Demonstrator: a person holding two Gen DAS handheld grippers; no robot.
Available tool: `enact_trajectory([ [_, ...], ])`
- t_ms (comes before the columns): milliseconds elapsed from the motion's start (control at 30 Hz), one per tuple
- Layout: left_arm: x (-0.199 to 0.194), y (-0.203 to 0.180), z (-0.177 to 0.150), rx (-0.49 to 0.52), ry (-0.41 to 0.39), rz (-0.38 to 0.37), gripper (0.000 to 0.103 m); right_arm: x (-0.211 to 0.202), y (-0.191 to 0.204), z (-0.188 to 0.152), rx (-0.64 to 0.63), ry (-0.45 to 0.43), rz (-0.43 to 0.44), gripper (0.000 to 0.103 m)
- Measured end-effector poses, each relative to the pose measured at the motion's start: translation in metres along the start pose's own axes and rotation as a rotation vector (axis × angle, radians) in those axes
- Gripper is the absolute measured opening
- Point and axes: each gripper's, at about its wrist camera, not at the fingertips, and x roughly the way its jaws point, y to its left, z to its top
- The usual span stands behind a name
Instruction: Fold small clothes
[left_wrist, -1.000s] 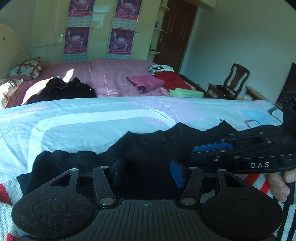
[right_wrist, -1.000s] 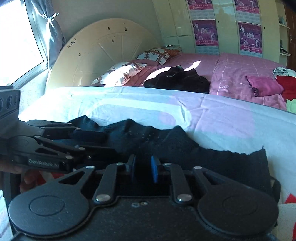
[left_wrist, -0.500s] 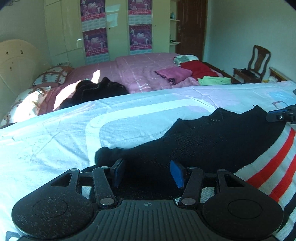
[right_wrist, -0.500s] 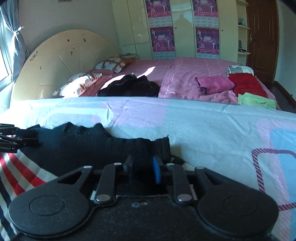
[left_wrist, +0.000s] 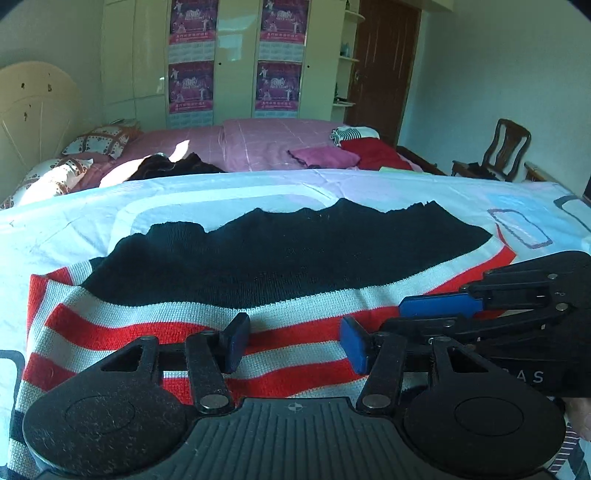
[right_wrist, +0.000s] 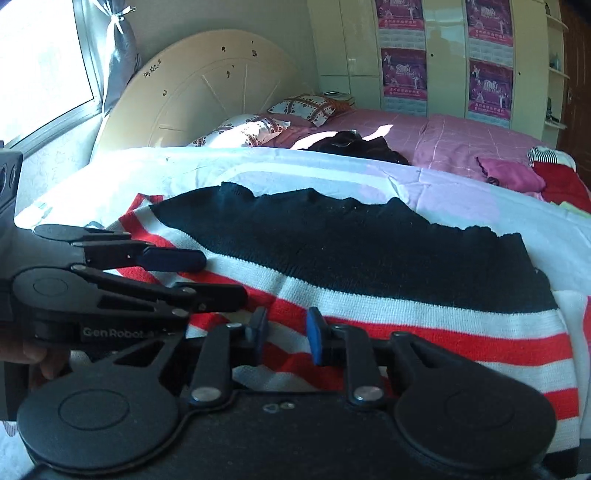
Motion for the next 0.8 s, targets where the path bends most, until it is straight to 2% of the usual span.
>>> enact_trajectory([
  [67,-0.009,0.006,-0.004,0.049,-0.003,0.042,0.054,-0.012,-0.012,-0.001,0.004,-0.007,-0.069,0.021],
  [133,-0.023,0.018,-0.009,0.058,-0.002,0.046,0.054,-0.031,-0.035,-0.01,0.021,-0.014,-0.135,0.021],
  [200,-0.035,0.031,-0.019,0.087,0.009,0.126,0.054,-0.05,-0.065,-0.023,0.061,-0.006,-0.207,0.021],
  [233,-0.043,0.045,-0.023,0.063,0.005,0.125,0.054,-0.06,-0.08,-0.03,0.09,-0.002,-0.242,0.021],
  [267,-0.049,0.061,-0.028,0.01,0.014,0.134,0.067,-0.068,-0.093,-0.036,0.125,-0.001,-0.24,0.016],
  [333,-0.056,0.072,-0.032,-0.024,0.012,0.146,0.069,-0.076,-0.105,-0.042,0.19,0.001,-0.227,0.017],
  [367,-0.063,0.071,-0.031,-0.044,0.005,0.16,0.069,-0.08,-0.102,-0.041,0.195,-0.004,-0.235,0.019],
  [400,-0.071,0.065,-0.03,-0.052,-0.015,0.155,0.068,-0.086,-0.092,-0.039,0.188,-0.024,-0.24,0.025],
  [433,-0.079,0.057,-0.029,-0.051,-0.04,0.137,0.068,-0.092,-0.078,-0.037,0.173,-0.056,-0.224,0.026],
  [533,-0.098,0.023,-0.03,-0.032,-0.097,0.074,0.068,-0.097,-0.029,-0.036,0.135,-0.075,-0.107,0.026],
  [633,-0.092,-0.008,-0.037,-0.001,-0.071,-0.003,0.069,-0.083,0.018,-0.042,0.087,-0.037,-0.03,0.025],
  [733,-0.078,-0.022,-0.048,-0.004,-0.023,-0.031,0.069,-0.067,0.042,-0.05,0.073,0.004,-0.009,0.023],
  [800,-0.072,-0.021,-0.059,0.017,-0.002,-0.005,0.069,-0.063,0.045,-0.056,0.049,0.025,-0.033,0.023],
])
